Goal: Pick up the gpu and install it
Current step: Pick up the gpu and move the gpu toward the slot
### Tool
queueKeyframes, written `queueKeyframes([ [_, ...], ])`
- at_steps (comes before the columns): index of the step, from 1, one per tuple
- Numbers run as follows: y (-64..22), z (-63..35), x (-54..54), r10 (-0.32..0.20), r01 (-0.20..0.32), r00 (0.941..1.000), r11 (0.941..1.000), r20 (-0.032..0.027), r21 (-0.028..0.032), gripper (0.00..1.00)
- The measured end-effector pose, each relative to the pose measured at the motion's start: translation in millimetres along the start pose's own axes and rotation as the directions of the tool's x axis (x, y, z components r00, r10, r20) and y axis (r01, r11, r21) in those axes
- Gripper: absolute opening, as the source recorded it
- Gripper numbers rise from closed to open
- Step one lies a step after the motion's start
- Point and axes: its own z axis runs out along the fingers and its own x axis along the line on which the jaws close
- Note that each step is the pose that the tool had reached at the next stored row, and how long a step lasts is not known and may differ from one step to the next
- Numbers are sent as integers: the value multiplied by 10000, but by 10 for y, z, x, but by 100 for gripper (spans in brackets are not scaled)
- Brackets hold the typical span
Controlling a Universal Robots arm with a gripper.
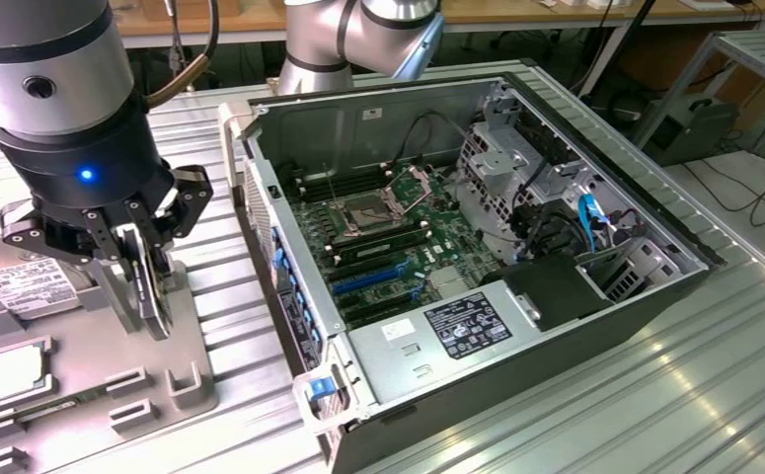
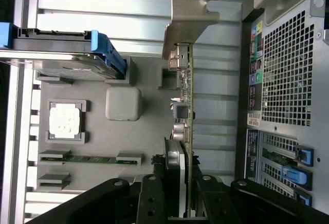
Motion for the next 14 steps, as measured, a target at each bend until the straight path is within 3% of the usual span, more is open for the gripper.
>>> queueKeyframes([
  [14, 3, -49, -1, -1, 1, 10000, 10000, 2, -1, 28],
])
